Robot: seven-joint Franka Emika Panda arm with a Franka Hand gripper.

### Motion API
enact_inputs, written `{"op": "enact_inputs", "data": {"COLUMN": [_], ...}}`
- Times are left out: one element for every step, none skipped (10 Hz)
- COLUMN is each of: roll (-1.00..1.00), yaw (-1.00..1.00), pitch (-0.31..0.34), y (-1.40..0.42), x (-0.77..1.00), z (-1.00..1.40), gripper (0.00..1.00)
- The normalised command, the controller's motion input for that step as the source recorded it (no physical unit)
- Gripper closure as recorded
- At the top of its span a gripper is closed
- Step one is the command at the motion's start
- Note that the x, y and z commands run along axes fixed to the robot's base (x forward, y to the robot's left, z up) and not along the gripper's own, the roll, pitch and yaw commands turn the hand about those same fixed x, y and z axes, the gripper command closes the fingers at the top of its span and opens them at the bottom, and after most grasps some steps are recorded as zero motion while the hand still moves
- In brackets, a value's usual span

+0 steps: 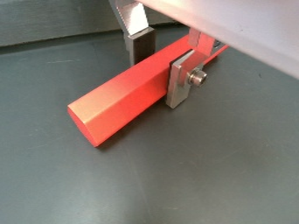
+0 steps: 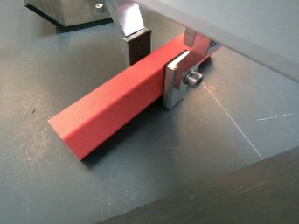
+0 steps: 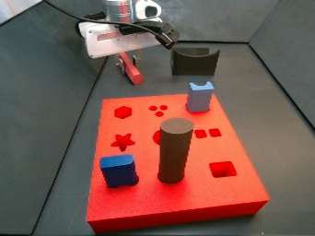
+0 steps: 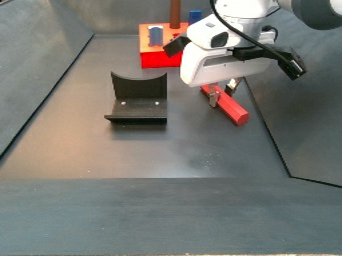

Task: Pick up the hexagon object. Move up. Place the hexagon object on the fixture. Regrasp the hexagon object. Move to above the board. Insert the hexagon object.
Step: Pick up the hexagon object, then move up.

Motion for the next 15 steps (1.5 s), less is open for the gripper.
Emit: {"op": "enact_inputs", "data": {"roll": [0.00, 0.00, 0.00, 0.00, 0.00, 0.00, 0.00, 0.00, 0.00, 0.00, 0.00, 0.00, 0.01, 0.03, 0.03], "yaw": [0.00, 0.00, 0.00, 0.00, 0.00, 0.00, 0.00, 0.00, 0.00, 0.00, -0.03, -0.03, -0.03, -0.03, -0.03], "pitch": [0.000, 0.000, 0.000, 0.000, 0.000, 0.000, 0.000, 0.000, 0.000, 0.000, -0.001, 0.040, 0.065, 0.070, 0.067], "y": [0.00, 0.00, 0.00, 0.00, 0.00, 0.00, 0.00, 0.00, 0.00, 0.00, -0.04, -0.04, -0.02, 0.00, 0.00], "x": [0.00, 0.00, 0.00, 0.00, 0.00, 0.00, 0.00, 0.00, 0.00, 0.00, 0.02, -0.01, -0.01, 0.00, -0.01], "z": [0.00, 0.00, 0.00, 0.00, 0.00, 0.00, 0.00, 0.00, 0.00, 0.83, 0.83, 0.71, 0.59, 0.41, 0.31], "gripper": [1.00, 1.00, 1.00, 1.00, 1.00, 1.00, 1.00, 1.00, 1.00, 1.00, 1.00, 1.00, 1.00, 1.00, 1.00]}}
